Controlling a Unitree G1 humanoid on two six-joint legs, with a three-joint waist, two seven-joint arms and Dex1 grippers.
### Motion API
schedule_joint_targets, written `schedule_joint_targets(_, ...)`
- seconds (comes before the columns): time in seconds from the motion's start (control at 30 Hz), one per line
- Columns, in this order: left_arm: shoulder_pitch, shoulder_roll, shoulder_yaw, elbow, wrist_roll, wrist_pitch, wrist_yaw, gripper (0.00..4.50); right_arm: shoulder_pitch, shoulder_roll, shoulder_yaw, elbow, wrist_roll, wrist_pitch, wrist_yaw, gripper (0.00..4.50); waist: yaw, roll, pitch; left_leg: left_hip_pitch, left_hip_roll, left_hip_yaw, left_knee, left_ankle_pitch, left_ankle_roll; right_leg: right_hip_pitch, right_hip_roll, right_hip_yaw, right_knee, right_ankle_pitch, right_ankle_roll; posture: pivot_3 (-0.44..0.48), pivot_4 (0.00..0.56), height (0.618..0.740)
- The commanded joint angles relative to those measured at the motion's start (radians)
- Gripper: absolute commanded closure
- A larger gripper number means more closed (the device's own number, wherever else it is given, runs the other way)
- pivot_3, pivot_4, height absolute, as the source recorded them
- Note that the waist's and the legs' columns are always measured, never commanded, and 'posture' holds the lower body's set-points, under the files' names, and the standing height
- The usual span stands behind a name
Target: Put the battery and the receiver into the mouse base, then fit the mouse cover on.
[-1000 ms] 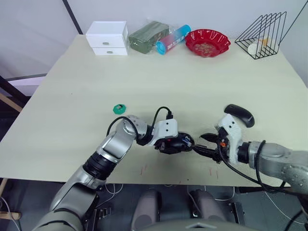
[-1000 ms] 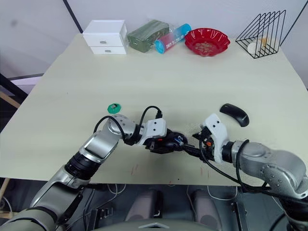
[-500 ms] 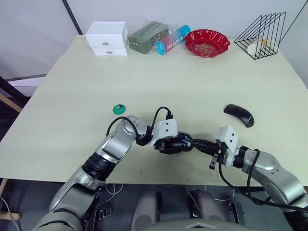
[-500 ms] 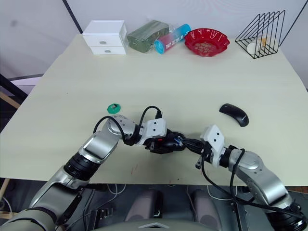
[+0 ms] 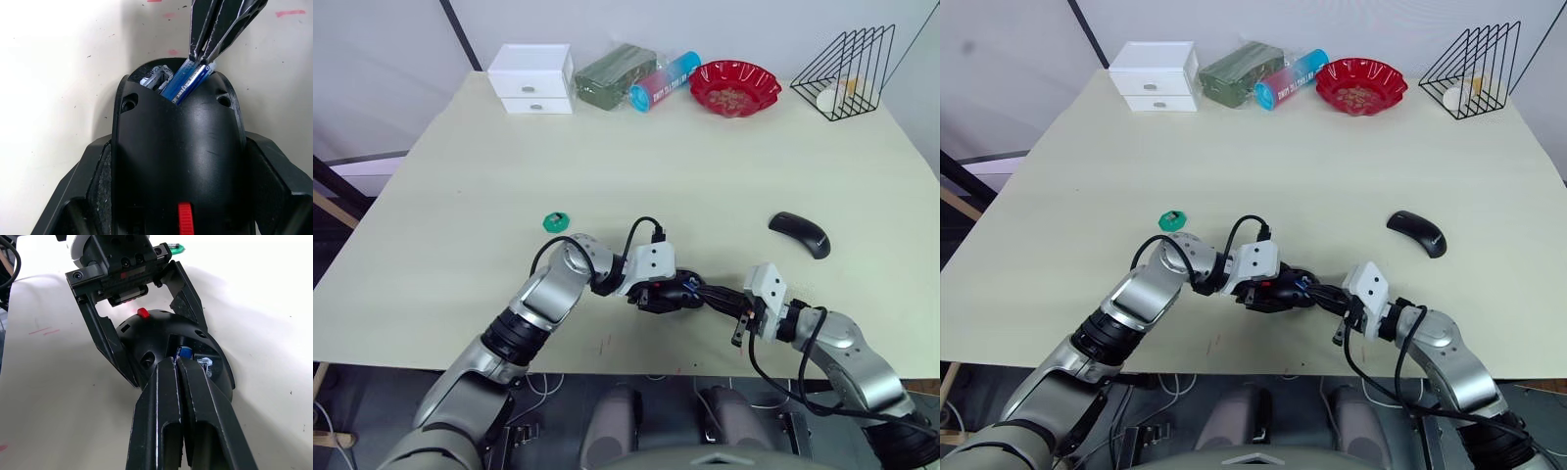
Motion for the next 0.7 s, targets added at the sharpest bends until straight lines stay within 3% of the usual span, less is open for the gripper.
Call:
schedule_joint_targets(0.03, 0.013, 0.008, -0.041, 0.026, 0.036, 0.006, 0.002, 1.58, 0.002, -0.002, 0.011, 0.022, -0.034, 0.003, 0.004, 4.42, 0.000, 0.000, 0.000, 0.001, 0.000, 0.000, 0.000, 0.000, 0.000, 0.001, 0.000, 0.000, 0.000, 0.000, 0.000, 0.000, 0.150, 0.740)
schedule_joint_targets(0.7, 0.007, 0.004, -0.037, 0.023, 0.031, 0.024, 0.002, 1.58, -0.024, -0.061, 0.083, 0.135, -0.123, 0.174, 0.018, 4.42, -0.003, 0.002, -0.017, 0.005, 0.000, 0.000, -0.001, 0.000, 0.000, 0.005, 0.000, 0.000, -0.001, 0.000, -0.001, 0.000, 0.150, 0.740)
